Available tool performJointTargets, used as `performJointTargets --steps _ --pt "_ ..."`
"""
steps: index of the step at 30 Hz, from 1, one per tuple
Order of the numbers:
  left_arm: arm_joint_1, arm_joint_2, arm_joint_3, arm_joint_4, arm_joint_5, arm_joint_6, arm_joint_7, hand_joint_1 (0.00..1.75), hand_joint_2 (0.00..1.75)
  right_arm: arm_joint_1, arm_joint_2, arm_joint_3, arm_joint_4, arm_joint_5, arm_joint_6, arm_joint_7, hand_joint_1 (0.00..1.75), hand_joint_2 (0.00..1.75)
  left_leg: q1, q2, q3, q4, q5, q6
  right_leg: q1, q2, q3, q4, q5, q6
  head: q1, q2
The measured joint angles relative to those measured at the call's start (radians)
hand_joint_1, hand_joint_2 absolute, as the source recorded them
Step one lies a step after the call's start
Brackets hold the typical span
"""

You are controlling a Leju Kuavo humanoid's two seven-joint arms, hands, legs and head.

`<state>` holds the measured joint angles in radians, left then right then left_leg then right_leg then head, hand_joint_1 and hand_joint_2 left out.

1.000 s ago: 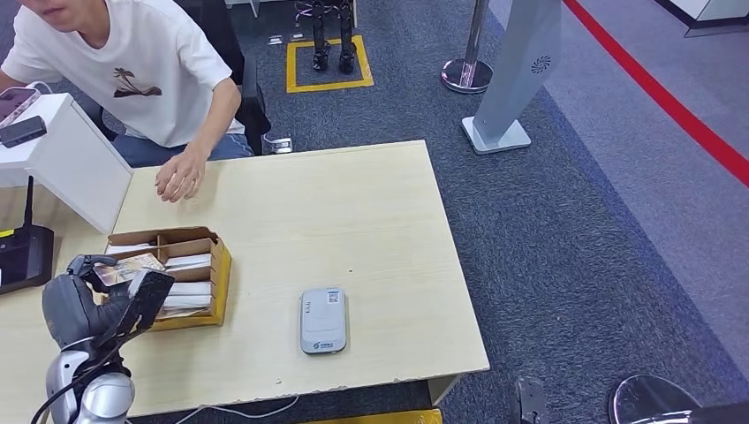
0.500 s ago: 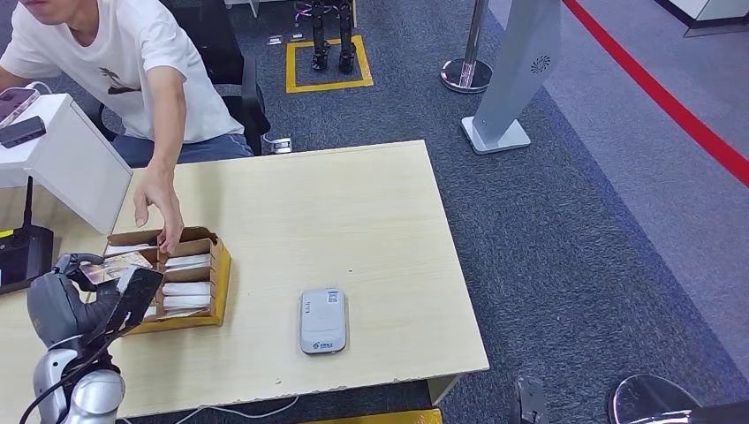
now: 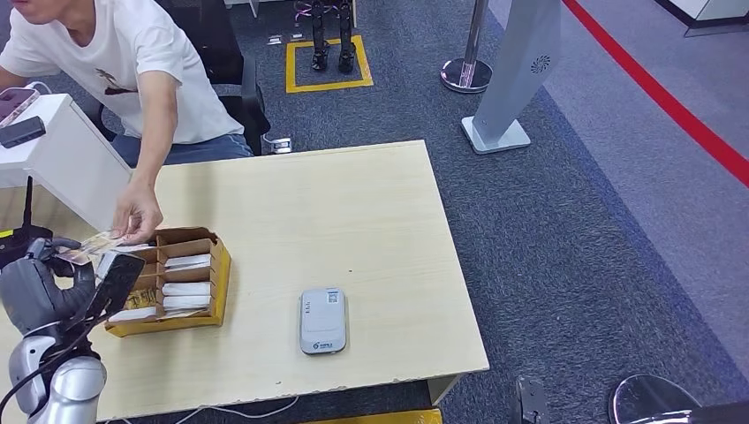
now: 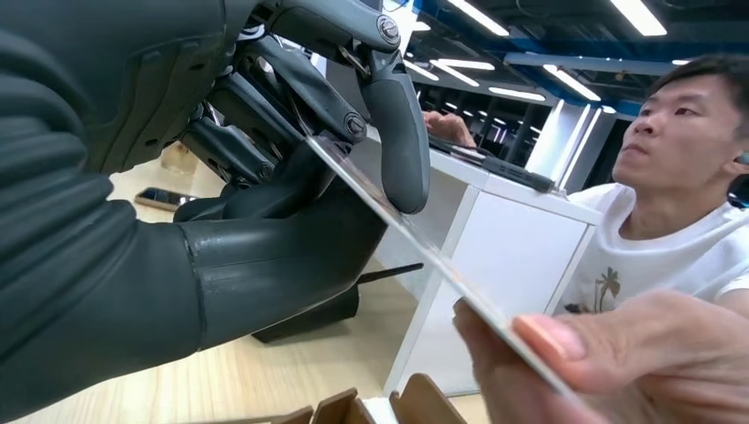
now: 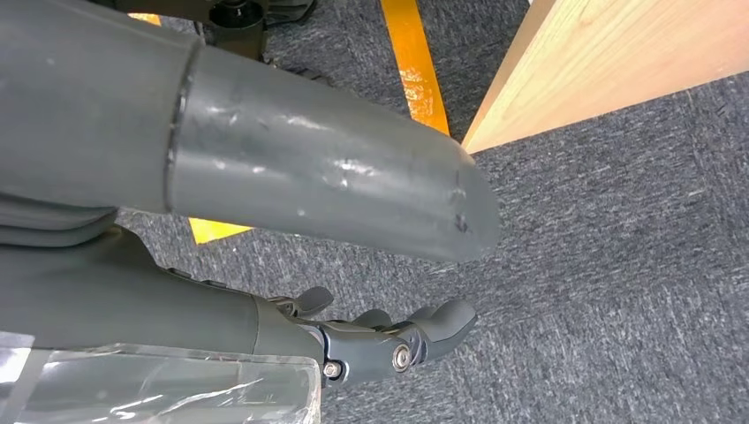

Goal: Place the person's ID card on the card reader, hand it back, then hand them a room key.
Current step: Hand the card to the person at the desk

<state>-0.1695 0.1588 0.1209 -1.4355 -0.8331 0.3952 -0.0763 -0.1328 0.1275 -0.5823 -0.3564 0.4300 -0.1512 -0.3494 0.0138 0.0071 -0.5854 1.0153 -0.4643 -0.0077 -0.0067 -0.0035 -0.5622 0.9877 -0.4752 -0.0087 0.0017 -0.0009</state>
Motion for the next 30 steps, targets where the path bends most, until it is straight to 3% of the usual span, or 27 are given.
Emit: performJointTargets --steps 25,27,29,30 --pt "-0.027 0.027 0.000 0.000 -0.009 -0.019 0.005 1.71 1.75 0.000 -0.003 -0.003 0.001 0.000 0.000 -0.003 0.00 0.00 0.000 0.002 0.000 0.000 0.000 0.000 0.000 0.002 -0.001 0.000 0.000 0.000 0.000 0.000" --pt "-0.027 0.027 0.000 -0.001 -0.008 -0.019 0.005 0.83 1.75 0.000 -0.003 -0.004 0.001 0.000 0.000 -0.003 0.00 0.00 0.000 0.002 0.000 0.000 0.000 0.000 0.000 0.002 -0.001 0.000 0.000 0.000 0.000 0.000" --pt "-0.027 0.027 0.000 -0.002 -0.005 -0.019 0.008 0.00 0.87 0.000 -0.003 -0.004 0.001 -0.001 0.000 -0.003 0.00 0.00 0.000 0.002 0.000 0.000 0.000 0.000 0.000 0.002 -0.001 0.000 0.000 0.000 0.000 0.000" --pt "-0.027 0.027 0.001 -0.003 -0.001 -0.022 0.010 0.00 0.44 0.001 -0.003 -0.005 0.001 -0.001 0.000 -0.003 0.00 0.00 0.000 0.002 0.000 0.000 0.000 0.000 0.000 0.002 -0.001 0.000 0.000 0.000 0.000 0.000"
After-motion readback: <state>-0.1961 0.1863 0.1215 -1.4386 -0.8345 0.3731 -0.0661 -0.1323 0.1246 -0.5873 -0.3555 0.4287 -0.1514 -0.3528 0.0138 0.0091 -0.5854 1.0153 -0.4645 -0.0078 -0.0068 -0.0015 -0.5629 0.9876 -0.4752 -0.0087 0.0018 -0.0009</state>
